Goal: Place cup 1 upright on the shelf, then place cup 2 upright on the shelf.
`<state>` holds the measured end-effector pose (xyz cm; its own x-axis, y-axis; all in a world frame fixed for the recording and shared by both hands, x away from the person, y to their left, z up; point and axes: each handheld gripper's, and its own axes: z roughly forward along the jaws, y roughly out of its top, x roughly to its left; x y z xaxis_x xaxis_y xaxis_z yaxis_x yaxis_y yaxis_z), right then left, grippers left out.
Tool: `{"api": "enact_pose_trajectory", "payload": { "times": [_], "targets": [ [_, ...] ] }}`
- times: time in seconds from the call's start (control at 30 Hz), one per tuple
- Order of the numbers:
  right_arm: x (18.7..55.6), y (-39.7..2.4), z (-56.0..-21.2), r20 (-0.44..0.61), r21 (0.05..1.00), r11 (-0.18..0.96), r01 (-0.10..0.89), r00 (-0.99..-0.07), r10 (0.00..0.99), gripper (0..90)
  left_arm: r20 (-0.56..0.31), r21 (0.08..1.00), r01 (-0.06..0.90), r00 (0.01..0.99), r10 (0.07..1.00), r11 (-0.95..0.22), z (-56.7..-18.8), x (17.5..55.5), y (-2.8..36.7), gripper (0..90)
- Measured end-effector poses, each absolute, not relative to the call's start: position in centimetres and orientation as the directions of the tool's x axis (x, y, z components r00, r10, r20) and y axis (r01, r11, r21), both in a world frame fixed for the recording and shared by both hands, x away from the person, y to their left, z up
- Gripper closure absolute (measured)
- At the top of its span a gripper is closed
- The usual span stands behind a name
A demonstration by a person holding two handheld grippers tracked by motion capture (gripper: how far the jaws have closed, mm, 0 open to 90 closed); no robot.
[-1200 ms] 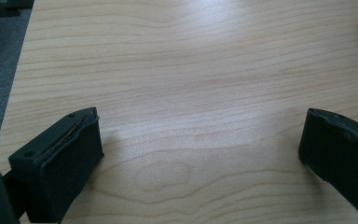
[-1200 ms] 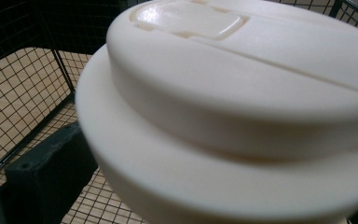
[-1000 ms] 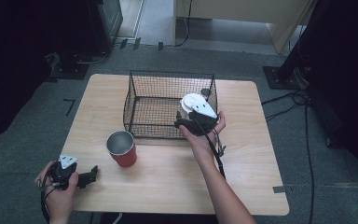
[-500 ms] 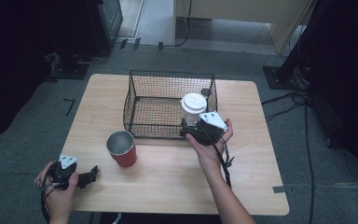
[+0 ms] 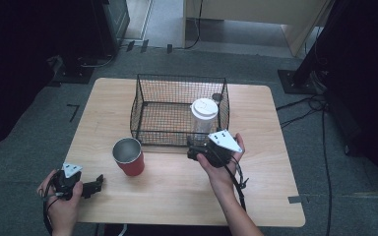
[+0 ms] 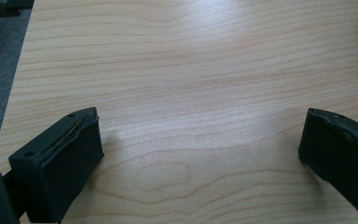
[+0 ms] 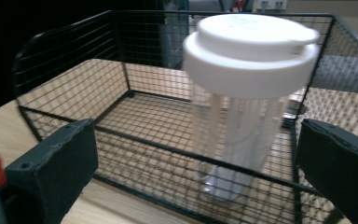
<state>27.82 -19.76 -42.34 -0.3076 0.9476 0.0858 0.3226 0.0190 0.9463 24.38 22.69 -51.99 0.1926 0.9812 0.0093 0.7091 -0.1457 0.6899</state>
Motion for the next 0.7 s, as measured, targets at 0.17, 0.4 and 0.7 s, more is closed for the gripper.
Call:
{"api": "enact_pose_trajectory", "payload": {
  "times": [0.17, 0.4, 0.7],
  "targets": [
    [27.2, -18.8, -42.5, 0.081, 0.948, 0.033, 0.316, -0.342, 0.936, 0.0, 0.01, 0.689, 0.71, 0.194, 0.981, -0.147, -52.0, 24.4, 22.7, 0.1],
    [26.6, -17.2, -42.9, 0.082, 0.95, 0.05, 0.308, -0.4, 0.913, 0.0, 0.011, 0.688, 0.71, 0.194, 0.981, -0.148, -52.0, 24.4, 22.7, 0.1],
    [26.1, -15.3, -43.4, 0.086, 0.951, 0.067, 0.302, -0.467, 0.88, 0.0, 0.011, 0.688, 0.711, 0.194, 0.981, -0.148, -52.0, 24.4, 22.7, 0.1]
  ]
}}
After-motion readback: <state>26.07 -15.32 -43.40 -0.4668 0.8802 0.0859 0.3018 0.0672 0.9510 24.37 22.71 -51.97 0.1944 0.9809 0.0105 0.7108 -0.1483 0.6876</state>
